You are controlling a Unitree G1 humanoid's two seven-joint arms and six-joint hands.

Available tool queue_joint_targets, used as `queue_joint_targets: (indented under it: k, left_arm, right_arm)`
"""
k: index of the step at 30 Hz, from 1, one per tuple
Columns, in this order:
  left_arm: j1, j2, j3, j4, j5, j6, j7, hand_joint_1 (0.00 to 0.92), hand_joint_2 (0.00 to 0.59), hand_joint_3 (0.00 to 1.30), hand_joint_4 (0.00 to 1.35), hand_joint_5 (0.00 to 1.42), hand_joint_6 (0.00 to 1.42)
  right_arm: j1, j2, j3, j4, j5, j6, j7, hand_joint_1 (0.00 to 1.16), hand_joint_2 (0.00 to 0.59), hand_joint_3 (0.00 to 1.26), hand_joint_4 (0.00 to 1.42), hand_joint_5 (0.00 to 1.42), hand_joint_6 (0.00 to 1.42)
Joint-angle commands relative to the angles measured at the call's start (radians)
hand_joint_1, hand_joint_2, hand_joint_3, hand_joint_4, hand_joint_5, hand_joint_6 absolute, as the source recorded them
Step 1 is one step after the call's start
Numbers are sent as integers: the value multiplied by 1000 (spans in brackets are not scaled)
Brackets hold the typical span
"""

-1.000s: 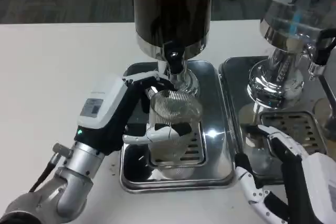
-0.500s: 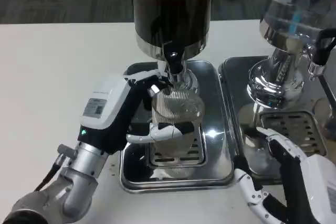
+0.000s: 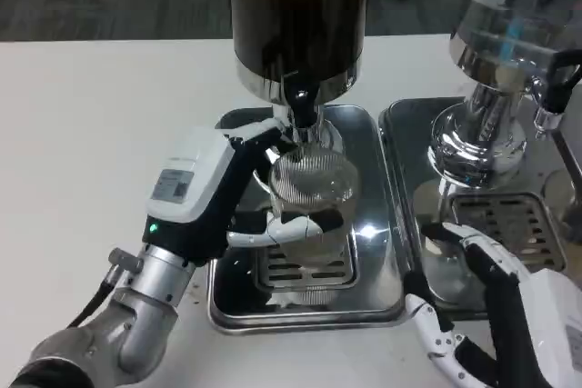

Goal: Grasp the cup under the faucet to collect the drink, then remove the cup.

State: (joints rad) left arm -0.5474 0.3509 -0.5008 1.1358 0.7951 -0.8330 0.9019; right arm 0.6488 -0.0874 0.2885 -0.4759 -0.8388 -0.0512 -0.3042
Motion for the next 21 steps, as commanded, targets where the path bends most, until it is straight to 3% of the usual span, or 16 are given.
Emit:
queue_joint_targets:
  k: [1, 7, 21]
  left_arm:
    - [-2, 13, -13, 11, 2, -1, -35, 301, 111, 422, 521, 715, 1098]
    - [4, 21, -2, -1, -14, 2, -52, 237, 89, 346, 474, 651, 1051]
    - [31, 53, 41, -46, -58, -26, -57, 185, 62, 300, 438, 607, 975]
  right_arm:
    - [-2, 2, -2, -9, 7, 11, 8, 355, 399, 326, 234, 245, 302]
    - [-9, 4, -4, -2, 14, 13, 12, 354, 399, 326, 234, 246, 316]
    - [-29, 0, -9, 17, 19, 10, 9, 353, 399, 326, 234, 257, 338]
